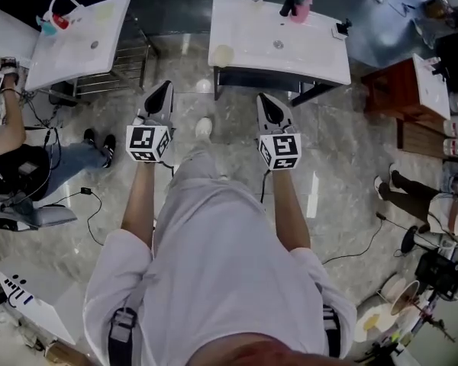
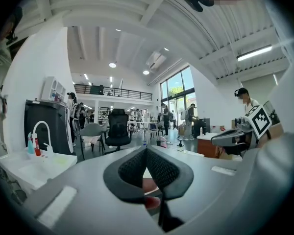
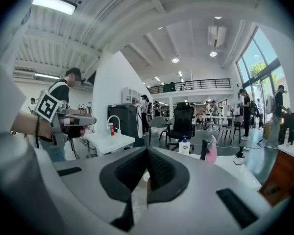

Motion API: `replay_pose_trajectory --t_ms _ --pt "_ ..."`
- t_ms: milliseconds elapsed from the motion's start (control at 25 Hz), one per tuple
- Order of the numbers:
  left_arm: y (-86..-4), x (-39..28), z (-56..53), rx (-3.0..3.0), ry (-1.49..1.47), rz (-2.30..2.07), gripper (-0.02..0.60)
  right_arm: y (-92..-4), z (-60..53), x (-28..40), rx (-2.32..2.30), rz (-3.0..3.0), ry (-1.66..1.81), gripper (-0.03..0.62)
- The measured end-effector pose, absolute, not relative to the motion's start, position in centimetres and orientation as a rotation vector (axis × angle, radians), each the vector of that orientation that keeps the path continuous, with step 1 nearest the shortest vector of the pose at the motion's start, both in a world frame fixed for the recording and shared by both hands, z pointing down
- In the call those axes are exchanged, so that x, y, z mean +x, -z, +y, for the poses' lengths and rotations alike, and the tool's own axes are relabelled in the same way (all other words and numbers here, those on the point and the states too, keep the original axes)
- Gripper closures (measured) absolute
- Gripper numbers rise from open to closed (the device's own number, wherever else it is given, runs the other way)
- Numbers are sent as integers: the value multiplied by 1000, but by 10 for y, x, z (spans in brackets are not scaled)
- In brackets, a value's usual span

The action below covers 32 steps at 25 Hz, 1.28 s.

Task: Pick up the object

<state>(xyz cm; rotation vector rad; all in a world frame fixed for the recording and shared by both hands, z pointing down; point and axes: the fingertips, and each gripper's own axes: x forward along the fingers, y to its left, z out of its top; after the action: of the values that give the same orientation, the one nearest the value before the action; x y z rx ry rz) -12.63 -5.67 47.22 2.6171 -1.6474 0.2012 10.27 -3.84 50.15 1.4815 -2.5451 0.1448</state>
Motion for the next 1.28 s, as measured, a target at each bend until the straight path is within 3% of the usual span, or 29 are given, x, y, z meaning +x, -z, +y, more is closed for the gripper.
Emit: replay_pose_trajectory --t_ms 600,1280 --pt "-509 -142 -262 2667 -202 -1402 581 -563 -219 67 1541 -2370 -292 592" --pt "-528 -127 -312 2627 -148 -1290 581 -608 -269 71 1488 -2235 -383 592"
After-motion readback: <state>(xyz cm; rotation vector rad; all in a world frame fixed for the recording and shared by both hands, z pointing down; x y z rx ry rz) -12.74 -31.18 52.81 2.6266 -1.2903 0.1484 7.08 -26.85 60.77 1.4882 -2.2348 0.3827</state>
